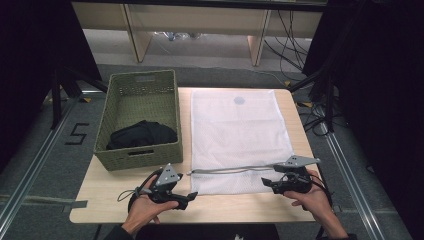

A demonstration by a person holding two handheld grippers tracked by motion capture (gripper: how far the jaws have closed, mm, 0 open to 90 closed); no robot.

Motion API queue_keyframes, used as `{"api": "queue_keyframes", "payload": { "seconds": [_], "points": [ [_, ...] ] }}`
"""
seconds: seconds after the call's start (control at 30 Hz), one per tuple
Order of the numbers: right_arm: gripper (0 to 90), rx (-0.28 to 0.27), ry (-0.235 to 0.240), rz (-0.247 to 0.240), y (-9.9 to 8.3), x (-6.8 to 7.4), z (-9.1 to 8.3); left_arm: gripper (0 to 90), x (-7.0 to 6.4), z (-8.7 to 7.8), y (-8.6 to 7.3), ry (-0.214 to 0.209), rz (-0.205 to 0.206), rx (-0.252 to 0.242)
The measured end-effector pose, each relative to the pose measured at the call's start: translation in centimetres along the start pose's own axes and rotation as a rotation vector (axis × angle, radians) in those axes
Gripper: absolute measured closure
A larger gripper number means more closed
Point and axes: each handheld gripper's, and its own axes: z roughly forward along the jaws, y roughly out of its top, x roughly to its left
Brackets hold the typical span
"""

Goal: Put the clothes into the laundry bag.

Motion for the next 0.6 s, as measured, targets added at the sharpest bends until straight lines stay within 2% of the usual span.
{"api": "queue_keyframes", "payload": {
  "seconds": [0.03,0.13,0.27,0.4,0.43,0.5,0.57,0.6],
  "points": [
    [28.5,0.003,0.0,-0.001,0.01,0.0,-0.02,18.9,0.06,0.02,0.03,-0.013,0.0,0.005],
    [28.5,0.003,0.004,-0.015,0.01,-0.1,0.06,18.8,0.15,0.06,0.02,-0.015,0.01,0.017],
    [28.6,0.004,-0.007,-0.02,-0.01,-0.13,0.13,18.8,0.09,0.03,0.09,-0.005,0.01,0.001],
    [28.6,0.005,-0.013,-0.022,0.0,-0.14,0.17,18.8,0.24,-0.03,0.22,-0.006,0.025,0.013],
    [28.6,0.007,-0.015,-0.022,0.0,-0.14,0.18,18.8,0.24,0.0,0.2,0.005,0.023,0.014],
    [28.7,0.006,-0.017,-0.026,0.01,-0.16,0.24,18.8,0.26,0.08,0.19,-0.007,0.024,0.012],
    [28.7,0.005,-0.012,-0.03,0.06,-0.25,0.34,18.8,0.15,0.16,0.19,-0.001,0.013,0.008],
    [28.7,0.008,-0.023,-0.022,0.09,-0.22,0.31,18.8,0.24,0.15,0.21,0.002,0.024,0.016]
  ]
}}
